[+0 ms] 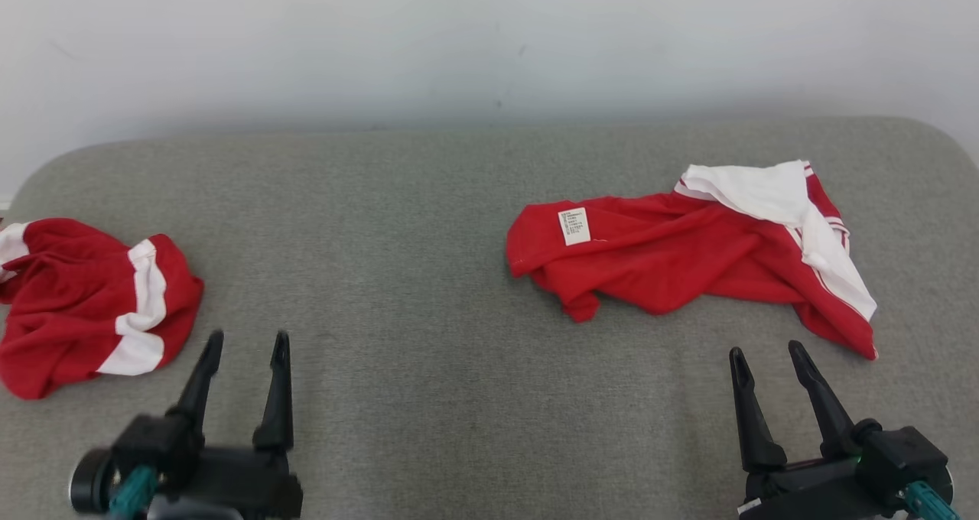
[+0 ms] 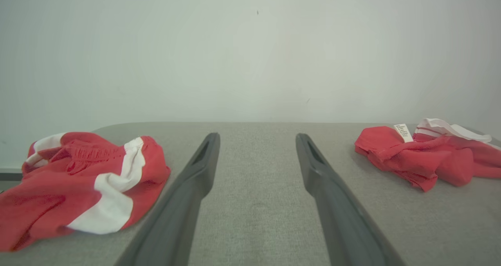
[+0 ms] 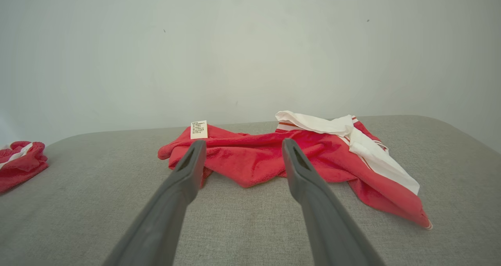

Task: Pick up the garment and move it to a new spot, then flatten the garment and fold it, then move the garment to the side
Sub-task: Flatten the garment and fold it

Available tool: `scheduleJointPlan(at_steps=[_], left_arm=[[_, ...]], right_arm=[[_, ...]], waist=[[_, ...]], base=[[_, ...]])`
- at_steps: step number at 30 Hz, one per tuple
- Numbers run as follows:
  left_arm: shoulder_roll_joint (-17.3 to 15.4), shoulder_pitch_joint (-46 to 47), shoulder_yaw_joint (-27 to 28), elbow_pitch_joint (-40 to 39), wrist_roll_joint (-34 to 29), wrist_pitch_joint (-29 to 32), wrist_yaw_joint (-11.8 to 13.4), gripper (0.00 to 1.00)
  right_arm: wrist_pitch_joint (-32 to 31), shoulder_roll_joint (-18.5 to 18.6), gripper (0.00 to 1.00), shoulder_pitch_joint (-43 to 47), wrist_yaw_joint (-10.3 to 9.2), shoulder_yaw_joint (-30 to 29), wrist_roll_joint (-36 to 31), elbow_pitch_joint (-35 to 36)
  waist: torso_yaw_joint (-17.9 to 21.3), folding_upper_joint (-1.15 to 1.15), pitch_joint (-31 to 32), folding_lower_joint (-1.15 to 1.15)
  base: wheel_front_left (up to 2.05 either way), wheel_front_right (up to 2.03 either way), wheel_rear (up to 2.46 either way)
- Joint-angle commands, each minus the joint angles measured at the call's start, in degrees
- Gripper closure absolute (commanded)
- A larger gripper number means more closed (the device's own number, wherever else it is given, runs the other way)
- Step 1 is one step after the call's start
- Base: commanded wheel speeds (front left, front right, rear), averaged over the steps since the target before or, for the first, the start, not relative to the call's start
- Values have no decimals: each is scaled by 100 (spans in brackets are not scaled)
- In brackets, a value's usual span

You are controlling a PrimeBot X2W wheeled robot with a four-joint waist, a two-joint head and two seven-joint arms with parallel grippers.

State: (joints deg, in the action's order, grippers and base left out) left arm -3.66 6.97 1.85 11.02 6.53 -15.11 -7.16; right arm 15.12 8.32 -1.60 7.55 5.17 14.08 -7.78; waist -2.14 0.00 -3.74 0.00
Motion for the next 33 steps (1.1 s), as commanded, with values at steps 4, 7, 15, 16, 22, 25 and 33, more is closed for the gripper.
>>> scheduleJointPlan(at_steps=[4, 7, 15, 16, 22, 25, 33], left_arm=[[-141, 754, -264, 227, -11, -7, -28, 0], [-239, 1251, -557, 471, 7, -6, -22, 0], [-568, 2467, -1417, 1448, 276, -6, -25, 0], [-606, 2584, -1488, 1553, 315, -6, -25, 0], [-749, 3074, -2102, 2226, 527, -4, -26, 0], [-773, 3237, -2390, 2484, 600, -5, -26, 0], [-863, 3498, -2887, 2983, 868, -5, -27, 0]], right_arm=[[4, -57, 0, -182, -13, -11, -8, 31], [4, -102, 0, -287, -13, -38, 4, 49], [4, -254, 0, -534, -13, -113, 35, 81], [4, -272, 0, -563, -13, -112, 41, 86], [4, -347, 0, -663, -13, -178, 52, 100], [4, -369, 0, -687, -13, -196, 42, 107], [4, -428, 0, -755, -13, -192, 38, 121]], waist=[[392, 0, -379, 0], [635, 0, -601, 0], [1238, 0, -1108, 0], [1308, 0, -1158, 0], [1550, 0, -1361, 0], [1611, 0, -1428, 0], [1707, 0, -1513, 0]], base=[[0, 0, 0], [0, 0, 0], [0, 0, 0], [0, 0, 0], [0, 0, 0], [0, 0, 0], [0, 0, 0]])
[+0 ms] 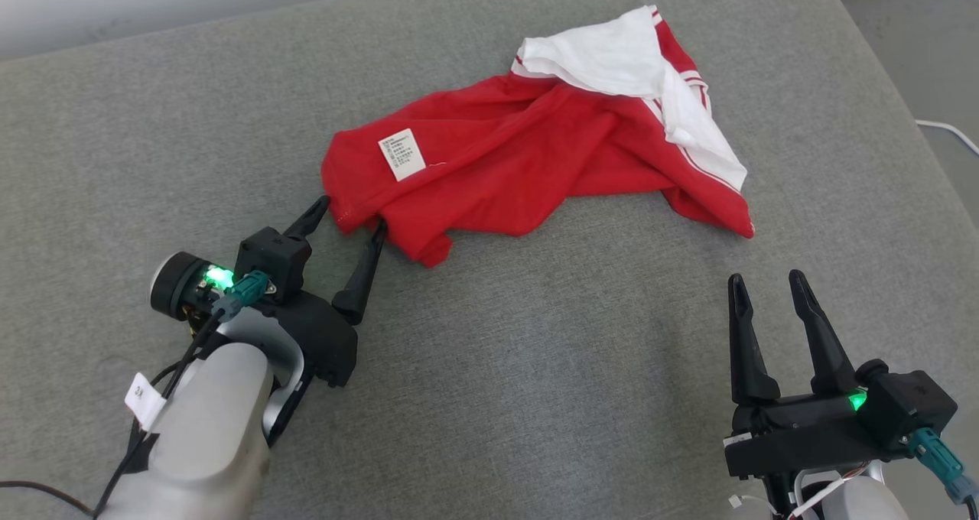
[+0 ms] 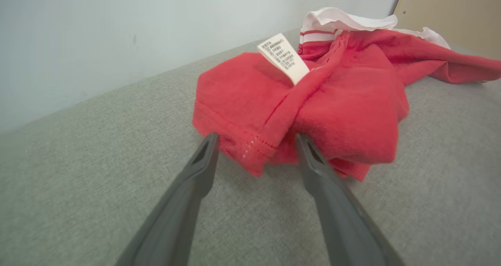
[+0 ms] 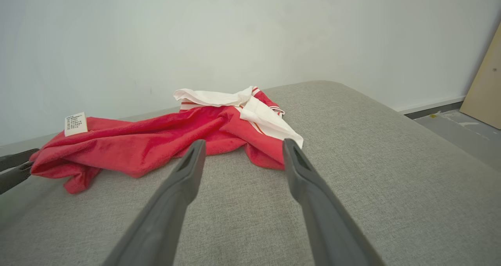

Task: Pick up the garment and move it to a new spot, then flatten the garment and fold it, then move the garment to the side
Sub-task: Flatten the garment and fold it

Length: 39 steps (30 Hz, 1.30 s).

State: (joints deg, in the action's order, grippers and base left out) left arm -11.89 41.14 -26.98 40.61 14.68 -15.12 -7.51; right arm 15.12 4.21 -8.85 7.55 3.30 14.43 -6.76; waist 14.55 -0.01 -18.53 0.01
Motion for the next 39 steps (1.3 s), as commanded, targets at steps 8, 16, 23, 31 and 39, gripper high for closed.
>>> scheduleJointPlan(at_steps=[8, 16, 23, 31, 39], left_arm=[[-110, 199, -7, 99, 40, -4, 13, 100], [-95, 0, 205, -516, -62, -4, 122, 100], [-122, -719, 398, -1610, -85, -4, 210, 100], [-473, -2128, 504, -2814, -55, 37, 505, 100], [-629, -3667, 646, -3518, 275, 171, 880, 100]], right_arm=[[4, -51, 0, 26, -13, -86, -17, 53], [5, 6, 0, 188, -13, -165, -67, -20], [4, 100, 0, 377, -13, -176, -76, -102], [4, 156, 0, 656, -13, -239, -64, -152], [4, 179, 0, 789, -13, -223, -48, -209]], waist=[[49, 1, -10, -1], [-357, 1, 305, -1], [-912, 1, 842, -1], [-1493, 1, 1258, -1], [-1853, 1, 1412, -1]], base=[[0, 0, 0], [0, 0, 0], [0, 0, 0], [0, 0, 0], [0, 0, 0]])
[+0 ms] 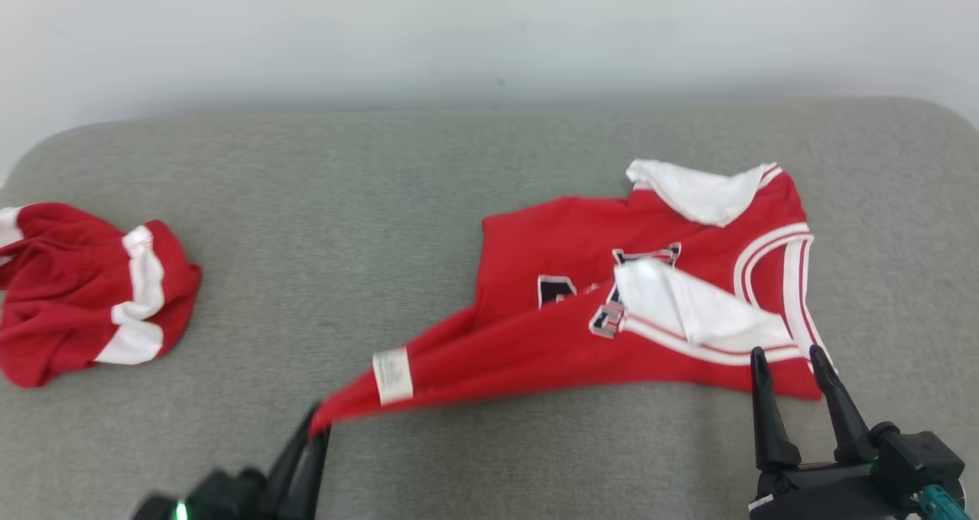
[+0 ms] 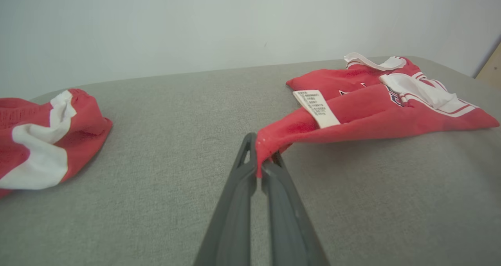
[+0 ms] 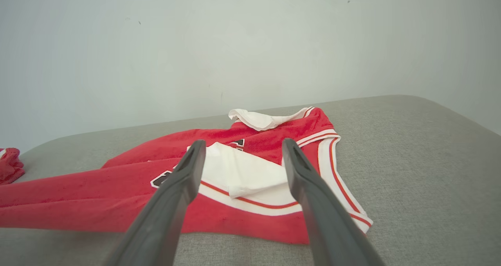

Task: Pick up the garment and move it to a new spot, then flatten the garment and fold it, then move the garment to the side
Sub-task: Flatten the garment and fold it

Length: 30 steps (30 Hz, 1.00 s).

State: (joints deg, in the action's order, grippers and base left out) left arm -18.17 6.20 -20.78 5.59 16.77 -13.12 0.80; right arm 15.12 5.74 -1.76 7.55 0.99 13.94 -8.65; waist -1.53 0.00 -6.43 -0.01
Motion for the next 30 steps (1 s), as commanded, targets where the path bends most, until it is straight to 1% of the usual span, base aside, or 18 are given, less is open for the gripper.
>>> scheduleJointPlan(at_steps=[1, 4, 5, 8, 9, 10, 11, 14, 18, 21, 24, 30], left_arm=[[39, -338, 22, -14, 105, -30, 92, 100], [152, -714, -12, 113, 244, -58, 177, 100], [230, -788, -19, 170, 310, -72, 167, 100], [321, -913, -67, 520, 393, -109, 107, 100], [338, -895, -62, 647, 397, -125, 76, 97], [383, -850, -50, 736, 402, -152, 52, 60], [430, -811, -40, 797, 403, -168, 38, 0], [494, -719, 79, 782, 373, -205, 16, 0], [502, -664, 280, 531, 243, -209, 22, 0], [515, -730, 610, 80, 72, -212, 106, 0], [524, -789, 889, -199, -24, -206, 174, 0], [707, -816, 1484, -509, -132, -203, 274, 0]], right_arm=[[4, 31, 0, 82, -13, 24, 4, -32], [4, 58, 0, 84, -13, 41, 20, -64], [4, 65, 0, 82, -13, 40, 25, -67], [4, 78, 0, 82, -13, 53, 33, -90], [4, 85, 0, 77, -13, 61, 32, -98], [4, 88, 0, 72, -13, 69, 35, -106], [4, 97, 0, 69, -13, 72, 39, -117], [4, 114, 0, 84, -13, 71, 51, -120], [4, 118, 0, 127, -13, 55, 53, -118], [4, 106, 0, 153, -13, 42, 51, -115], [4, 99, 0, 159, -13, 34, 52, -114], [4, 95, 0, 145, -13, 36, 36, -126]], waist=[[-264, 0, 211, 1], [-316, 0, 231, 1], [-334, 0, 237, 1], [-357, 0, 250, 1], [-358, 0, 256, 1], [-358, 0, 265, 1], [-359, 0, 279, 1], [-358, 0, 331, 1], [-352, 0, 380, 1], [-336, 0, 421, 1], [-324, 0, 432, 1], [-268, 0, 444, 1]], base=[[0, 0, 0], [0, 0, 0], [0, 0, 0], [0, 0, 0], [0, 0, 0], [0, 0, 0], [0, 0, 0], [0, 0, 0], [0, 0, 0], [0, 0, 0], [0, 0, 0], [0, 0, 0]])
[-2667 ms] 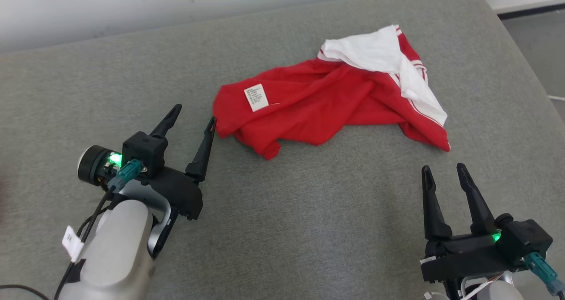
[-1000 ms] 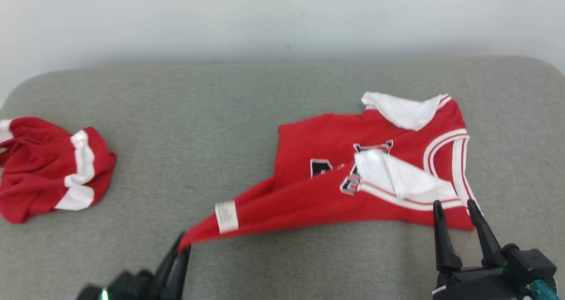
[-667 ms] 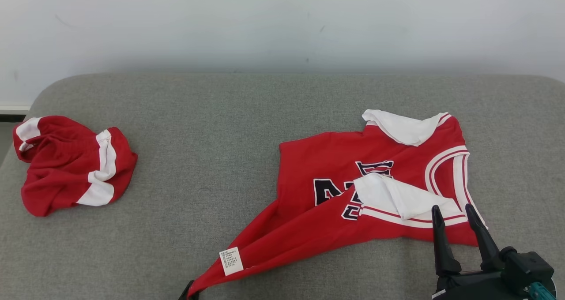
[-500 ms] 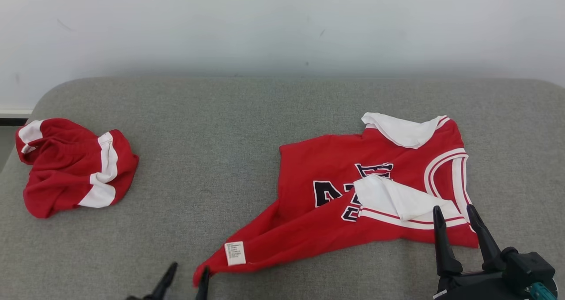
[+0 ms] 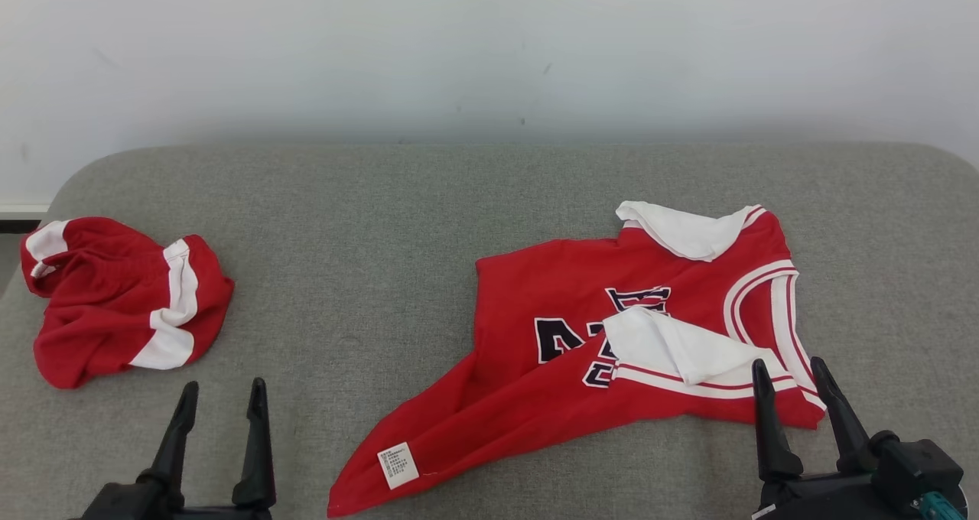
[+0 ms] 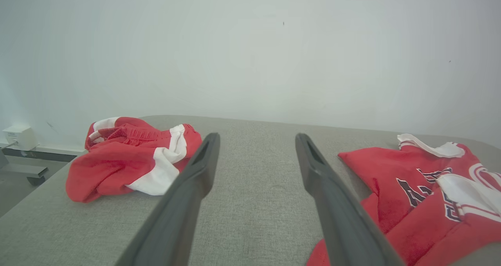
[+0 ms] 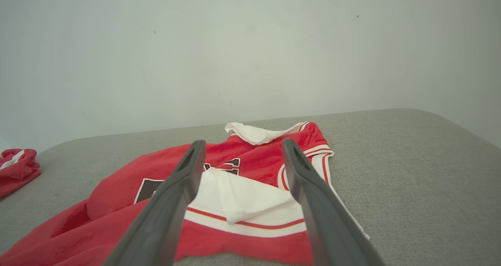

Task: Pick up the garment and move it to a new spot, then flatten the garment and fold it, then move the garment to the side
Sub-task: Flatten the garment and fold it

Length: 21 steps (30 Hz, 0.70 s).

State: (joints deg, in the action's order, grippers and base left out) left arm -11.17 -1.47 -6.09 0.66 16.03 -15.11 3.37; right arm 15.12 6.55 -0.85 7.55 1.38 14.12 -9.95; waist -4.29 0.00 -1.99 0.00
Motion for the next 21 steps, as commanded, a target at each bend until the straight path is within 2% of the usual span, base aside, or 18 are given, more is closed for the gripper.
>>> scheduleJointPlan(at_steps=[1, 12, 21], left_arm=[[45, -74, 100, -31, -72, -5, 6, 0], [351, -127, 693, 128, -317, -5, -272, 0], [541, 13, 857, 368, -514, -6, -522, 0]], right_arm=[[4, 17, 0, 51, -13, 6, 14, 3], [4, 53, 0, 1, -13, 4, 44, -71], [4, 260, 0, -321, -13, 291, -105, -442]], waist=[[24, 0, -2, 0], [161, 0, -70, 0], [130, 0, -147, 0]], base=[[0, 0, 0], [0, 0, 0], [0, 0, 0]])
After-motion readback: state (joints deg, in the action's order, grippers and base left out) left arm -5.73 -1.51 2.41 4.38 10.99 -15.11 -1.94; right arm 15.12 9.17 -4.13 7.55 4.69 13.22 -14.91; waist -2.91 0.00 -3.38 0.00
